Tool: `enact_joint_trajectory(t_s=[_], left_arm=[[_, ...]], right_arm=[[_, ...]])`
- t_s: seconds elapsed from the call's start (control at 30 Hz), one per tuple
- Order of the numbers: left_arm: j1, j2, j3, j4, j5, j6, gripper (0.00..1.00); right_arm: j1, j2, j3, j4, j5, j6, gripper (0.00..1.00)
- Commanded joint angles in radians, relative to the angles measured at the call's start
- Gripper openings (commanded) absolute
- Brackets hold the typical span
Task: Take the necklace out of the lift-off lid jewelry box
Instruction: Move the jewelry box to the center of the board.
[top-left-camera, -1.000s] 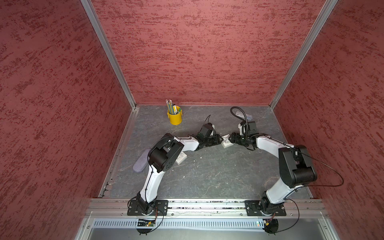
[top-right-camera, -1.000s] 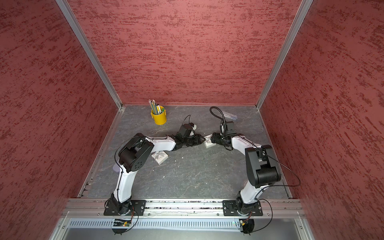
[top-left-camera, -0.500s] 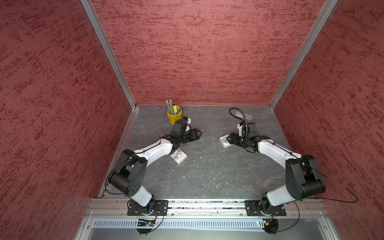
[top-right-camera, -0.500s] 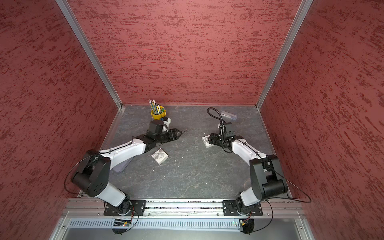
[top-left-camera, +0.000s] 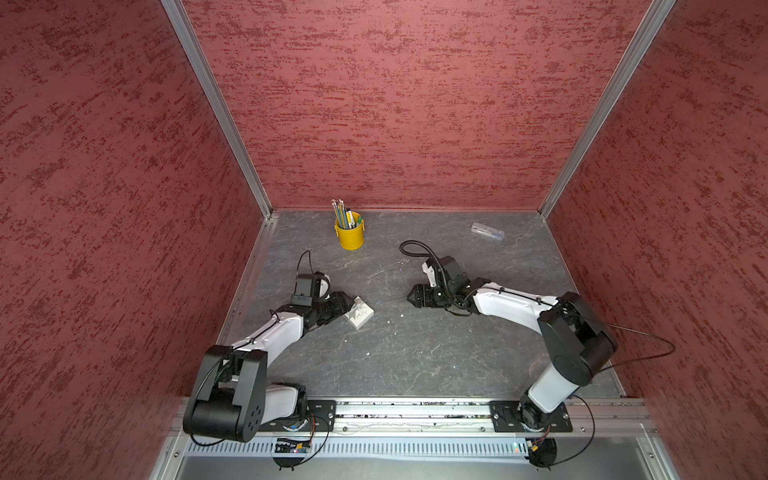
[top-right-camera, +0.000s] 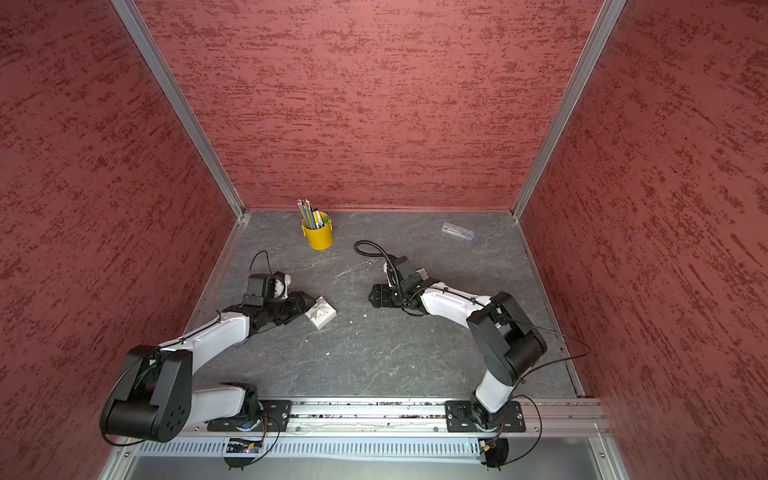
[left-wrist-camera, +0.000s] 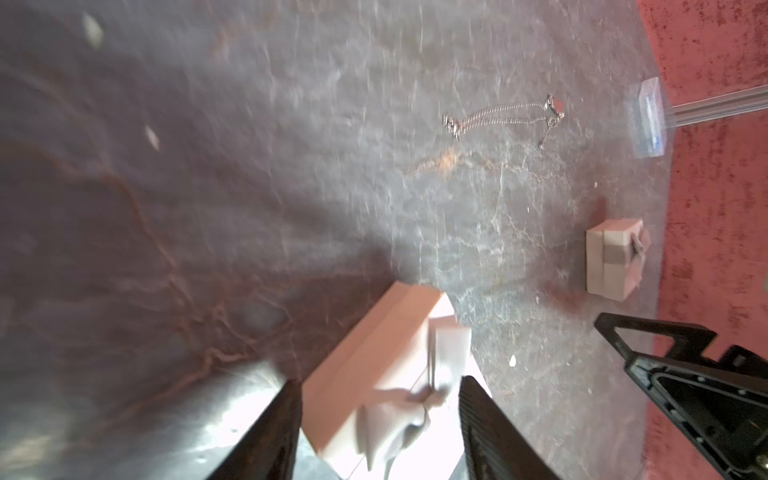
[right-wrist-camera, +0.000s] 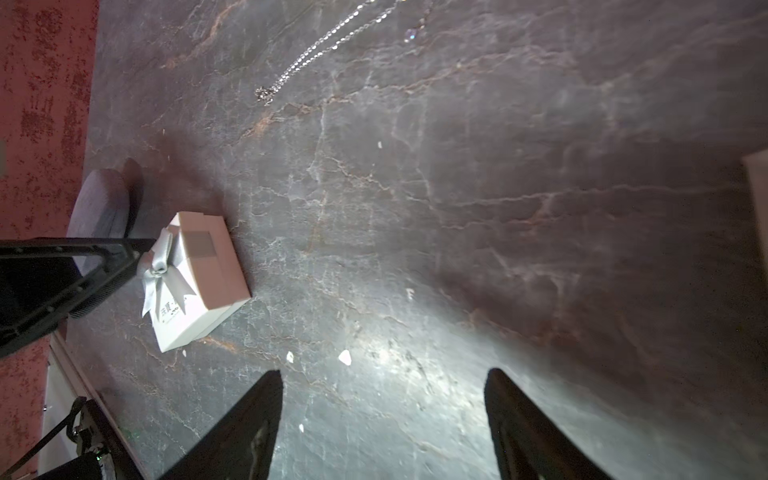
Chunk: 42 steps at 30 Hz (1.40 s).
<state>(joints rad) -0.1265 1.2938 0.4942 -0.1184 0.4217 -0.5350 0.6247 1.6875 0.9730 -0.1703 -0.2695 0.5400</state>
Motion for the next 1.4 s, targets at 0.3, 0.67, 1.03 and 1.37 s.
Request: enact_joint_trajectory(t_s=[0.3, 0.67, 1.03, 1.37], left_arm=[[-0.37, 0.162, 0.107, 0.194, -0.089, -0.122, 0.56], [-0.415, 0.069, 0.089, 0.151, -0.169, -0.125, 0.54], [-0.546, -0.052, -0.135, 0.287, -0.205, -0.256, 0.27], [-0.555, 0.128, -0.113, 0.452, -0.187, -0.309, 0.26]], right_arm=[[0.005, -0.03, 0.038, -0.011, 0.022, -0.013, 0.8], [0.006, 0.079, 0.207, -0.089, 0.065, -0.141, 0.78], [0.005, 0.311, 0.39, -0.064, -0.042, -0.178, 0.49], [0.005, 0.222, 0.225, -0.038, -0.048, -0.161, 0.47]])
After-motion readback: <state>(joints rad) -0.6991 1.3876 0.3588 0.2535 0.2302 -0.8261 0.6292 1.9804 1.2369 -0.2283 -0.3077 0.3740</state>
